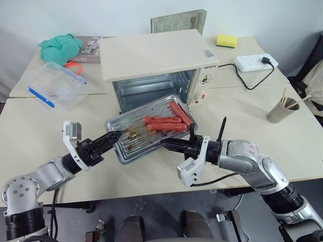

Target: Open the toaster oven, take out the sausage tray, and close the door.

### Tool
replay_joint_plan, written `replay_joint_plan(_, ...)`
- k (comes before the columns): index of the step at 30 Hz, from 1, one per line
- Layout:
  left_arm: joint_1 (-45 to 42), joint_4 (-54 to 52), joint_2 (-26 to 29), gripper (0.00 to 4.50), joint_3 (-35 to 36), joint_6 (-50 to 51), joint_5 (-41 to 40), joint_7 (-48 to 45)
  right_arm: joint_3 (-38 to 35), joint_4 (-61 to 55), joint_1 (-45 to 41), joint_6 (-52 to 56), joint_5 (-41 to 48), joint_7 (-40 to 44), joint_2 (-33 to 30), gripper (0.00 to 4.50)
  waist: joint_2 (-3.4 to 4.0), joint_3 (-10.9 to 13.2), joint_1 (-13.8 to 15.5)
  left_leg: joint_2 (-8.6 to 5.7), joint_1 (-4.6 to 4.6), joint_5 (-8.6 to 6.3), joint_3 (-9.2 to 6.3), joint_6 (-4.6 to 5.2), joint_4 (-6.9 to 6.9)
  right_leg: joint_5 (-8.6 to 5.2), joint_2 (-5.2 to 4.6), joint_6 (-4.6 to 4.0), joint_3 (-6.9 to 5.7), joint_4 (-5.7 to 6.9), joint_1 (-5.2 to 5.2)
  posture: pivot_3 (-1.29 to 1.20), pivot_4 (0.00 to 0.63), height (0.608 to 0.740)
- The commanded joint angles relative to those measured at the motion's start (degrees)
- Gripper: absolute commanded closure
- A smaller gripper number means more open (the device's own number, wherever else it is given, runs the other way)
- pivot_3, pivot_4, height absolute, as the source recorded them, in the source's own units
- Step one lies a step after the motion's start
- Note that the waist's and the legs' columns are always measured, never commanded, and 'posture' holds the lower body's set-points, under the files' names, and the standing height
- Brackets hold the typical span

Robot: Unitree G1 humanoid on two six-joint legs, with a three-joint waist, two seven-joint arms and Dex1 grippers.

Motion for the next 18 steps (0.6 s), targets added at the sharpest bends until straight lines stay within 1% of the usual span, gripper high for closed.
replay_joint_plan(1,1.1,-3.5,-0.7,0.0,0.1,-3.6,-4.8,3.9,-2.8,-2.3,-0.5,4.2,1.1,-0.7,1.6,4.48,0.0,0.0,0.0,0.0,0.0,0.0,0.0,0.0,0.01,0.0,0.0,0.0,0.0,0.0,0.0,0.0,0.15,0.74)
replay_joint_plan(8,-0.1,-1.9,0.0,0.0,-0.6,-8.0,-7.8,7.5,-2.6,-3.8,0.4,3.9,1.2,-0.5,0.9,4.48,-0.01,0.0,0.1,-0.01,0.0,0.0,0.02,0.0,0.02,0.0,0.0,-0.01,0.0,-0.1,0.06,0.0,0.15,0.74)
replay_joint_plan(11,-0.9,-0.9,0.9,0.0,-2.2,-7.7,-9.3,7.7,-2.5,-4.4,1.0,3.2,1.3,-0.3,0.4,4.48,-0.01,0.0,0.2,-0.01,0.0,0.0,0.02,0.0,0.02,0.0,0.0,-0.01,0.0,-0.1,0.06,0.0,0.15,0.74)
replay_joint_plan(15,-2.0,0.3,3.4,0.0,-4.9,-5.7,-11.3,6.9,-2.5,-4.5,1.1,3.0,1.4,-0.3,0.2,4.48,-0.01,0.0,0.1,-0.02,0.0,0.0,0.02,0.0,0.02,0.0,0.01,-0.01,0.0,-0.1,0.05,0.0,0.15,0.74)
replay_joint_plan(18,-3.3,2.7,5.1,0.56,-6.2,-5.0,-12.8,7.1,-2.5,-4.4,1.0,2.9,1.4,-0.2,0.1,4.5,-0.01,0.0,0.1,-0.02,0.0,0.0,0.02,0.0,0.0,0.0,0.02,-0.02,0.0,-0.1,0.05,0.0,0.15,0.74)
